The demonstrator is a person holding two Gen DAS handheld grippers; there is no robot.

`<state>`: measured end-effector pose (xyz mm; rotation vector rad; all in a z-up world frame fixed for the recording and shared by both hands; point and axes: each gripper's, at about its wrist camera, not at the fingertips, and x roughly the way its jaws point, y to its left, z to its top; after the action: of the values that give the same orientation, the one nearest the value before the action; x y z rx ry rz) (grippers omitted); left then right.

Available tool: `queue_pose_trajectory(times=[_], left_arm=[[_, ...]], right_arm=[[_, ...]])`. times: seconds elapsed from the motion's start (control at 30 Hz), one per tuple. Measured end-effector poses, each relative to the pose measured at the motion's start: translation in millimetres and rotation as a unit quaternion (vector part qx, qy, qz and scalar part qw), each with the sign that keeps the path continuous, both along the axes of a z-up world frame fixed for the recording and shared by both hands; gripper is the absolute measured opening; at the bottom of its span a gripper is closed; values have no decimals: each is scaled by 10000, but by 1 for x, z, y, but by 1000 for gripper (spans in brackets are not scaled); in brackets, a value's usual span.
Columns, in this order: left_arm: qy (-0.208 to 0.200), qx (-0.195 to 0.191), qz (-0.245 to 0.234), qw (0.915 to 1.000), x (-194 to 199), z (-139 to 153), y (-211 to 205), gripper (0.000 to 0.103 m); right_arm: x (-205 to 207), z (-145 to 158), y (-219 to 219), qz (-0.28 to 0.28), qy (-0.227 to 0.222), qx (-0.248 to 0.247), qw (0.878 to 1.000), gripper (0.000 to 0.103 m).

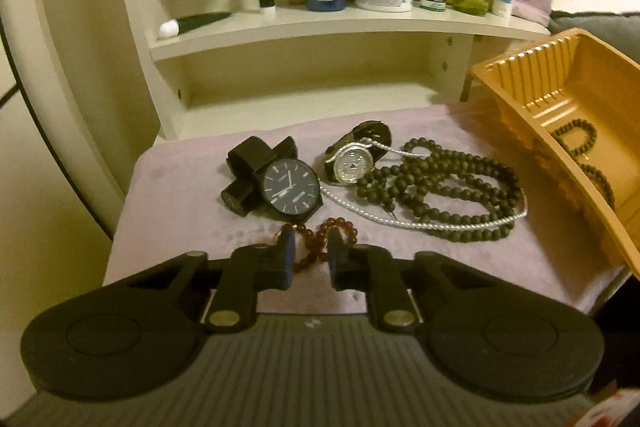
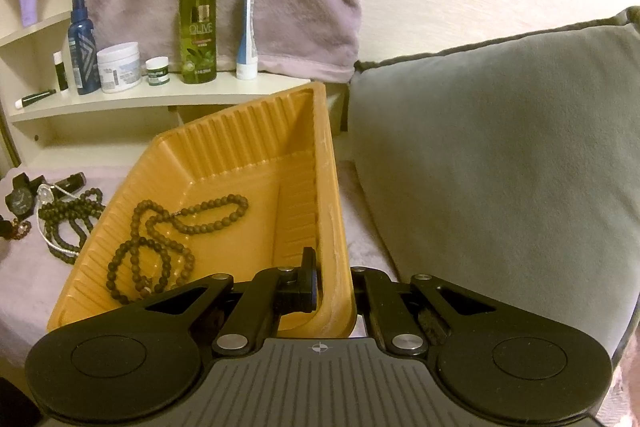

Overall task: Organize jewelry
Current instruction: 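Lift the dark red bead bracelet and carry it over the tray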

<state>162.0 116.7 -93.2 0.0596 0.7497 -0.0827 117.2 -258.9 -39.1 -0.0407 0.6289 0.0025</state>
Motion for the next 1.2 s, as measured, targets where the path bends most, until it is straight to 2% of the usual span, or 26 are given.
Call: queue_pose_trajectory(times=[0.4,0.47,0.6,0.9,1.2], left_arm=[[208,-47,-40,9998,13,-9,0,11],[242,-69,-19,9997,13,-9,1,5],[209,-43,-19,9998,9,-4,2,4],[-115,-127,-91,9998,-3,31,6,4],[-509,-455,-206,9975,-1,78,11,4]], right_arm=[[2,-2,-1,-40,44,-47,10000,5],[2,-2,-1,-43,52,-43,10000,5],[2,-2,-1,-41,42,-41,10000,5],[2,-2,-1,-43,38,-30,10000,5],[0,-1,-1,-37,17,2,10000,5]])
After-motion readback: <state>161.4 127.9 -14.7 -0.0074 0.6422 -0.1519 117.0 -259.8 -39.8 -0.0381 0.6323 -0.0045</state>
